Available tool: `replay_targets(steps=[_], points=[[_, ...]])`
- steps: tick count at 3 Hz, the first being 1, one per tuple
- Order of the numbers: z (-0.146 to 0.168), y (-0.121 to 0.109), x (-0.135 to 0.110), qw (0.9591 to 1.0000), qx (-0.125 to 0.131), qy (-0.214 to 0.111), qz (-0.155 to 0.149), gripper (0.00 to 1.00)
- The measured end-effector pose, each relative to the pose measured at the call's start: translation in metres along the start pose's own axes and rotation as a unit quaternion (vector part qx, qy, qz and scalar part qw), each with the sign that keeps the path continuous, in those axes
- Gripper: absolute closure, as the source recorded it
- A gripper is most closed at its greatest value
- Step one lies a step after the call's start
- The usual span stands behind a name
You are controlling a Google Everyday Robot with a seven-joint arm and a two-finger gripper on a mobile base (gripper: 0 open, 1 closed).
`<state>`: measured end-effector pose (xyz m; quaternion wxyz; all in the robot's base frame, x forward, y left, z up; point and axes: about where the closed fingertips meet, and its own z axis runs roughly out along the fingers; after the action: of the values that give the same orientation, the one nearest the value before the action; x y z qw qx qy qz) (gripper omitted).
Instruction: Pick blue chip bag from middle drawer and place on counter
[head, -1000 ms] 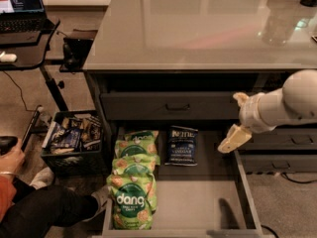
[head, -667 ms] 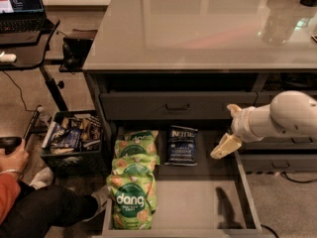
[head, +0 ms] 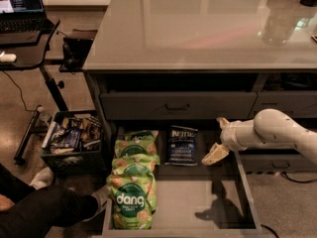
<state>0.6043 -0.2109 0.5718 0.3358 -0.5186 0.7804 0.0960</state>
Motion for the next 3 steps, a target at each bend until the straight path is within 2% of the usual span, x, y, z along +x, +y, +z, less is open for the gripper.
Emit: replay_targets(steps=[2, 3], points=[[0.012, 0.004, 0.002, 0.9999, -0.007, -0.009, 0.008, 0.00], [0.054, -0.003, 0.011, 0.9996, -0.003, -0.023, 0.016, 0.00]])
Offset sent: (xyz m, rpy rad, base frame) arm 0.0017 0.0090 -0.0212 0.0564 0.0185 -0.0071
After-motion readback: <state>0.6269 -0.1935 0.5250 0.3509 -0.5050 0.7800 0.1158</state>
